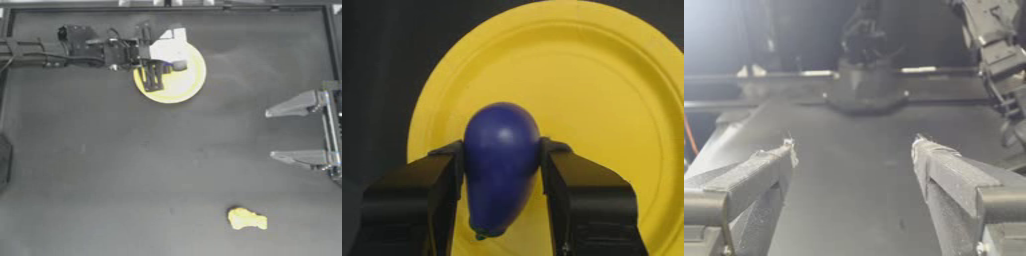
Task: Put purple eggplant on plate
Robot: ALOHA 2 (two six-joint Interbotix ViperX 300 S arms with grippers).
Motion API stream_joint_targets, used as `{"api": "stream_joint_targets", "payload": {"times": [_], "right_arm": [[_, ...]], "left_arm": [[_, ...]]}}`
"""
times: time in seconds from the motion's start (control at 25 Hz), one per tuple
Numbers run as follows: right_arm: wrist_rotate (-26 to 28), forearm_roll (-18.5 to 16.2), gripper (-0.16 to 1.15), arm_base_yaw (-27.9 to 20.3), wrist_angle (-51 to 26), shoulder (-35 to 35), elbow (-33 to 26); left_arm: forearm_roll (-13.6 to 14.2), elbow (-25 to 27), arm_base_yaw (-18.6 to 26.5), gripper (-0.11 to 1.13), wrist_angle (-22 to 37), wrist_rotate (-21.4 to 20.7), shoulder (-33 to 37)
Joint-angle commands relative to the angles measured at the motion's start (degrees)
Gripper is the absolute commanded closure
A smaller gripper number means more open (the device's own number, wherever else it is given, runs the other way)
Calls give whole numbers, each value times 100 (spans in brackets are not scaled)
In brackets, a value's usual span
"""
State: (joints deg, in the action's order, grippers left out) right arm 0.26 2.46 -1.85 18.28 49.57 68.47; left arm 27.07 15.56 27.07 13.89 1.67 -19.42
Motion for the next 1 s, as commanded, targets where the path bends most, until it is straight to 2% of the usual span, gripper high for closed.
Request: {"api": "stream_joint_targets", "payload": {"times": [0.04, 0.28, 0.36, 0.52, 1.0], "right_arm": [[0, 18, -1, -9, 44, -35, -88], [-9, 18, -1, -9, 44, -26, -79], [0, 18, -1, -9, 44, -26, -79], [0, 18, -1, -9, 44, -26, -79], [-9, 18, -1, -9, 44, -26, -70]], "left_arm": [[-18, -141, -18, 52, -18, -9, 176], [-369, -211, 26, 3, 62, 0, 158], [-422, -229, 53, -5, 105, -9, 149], [-422, -237, 53, 1, 132, -9, 185], [-404, -211, 26, 0, 229, -18, 861]]}}
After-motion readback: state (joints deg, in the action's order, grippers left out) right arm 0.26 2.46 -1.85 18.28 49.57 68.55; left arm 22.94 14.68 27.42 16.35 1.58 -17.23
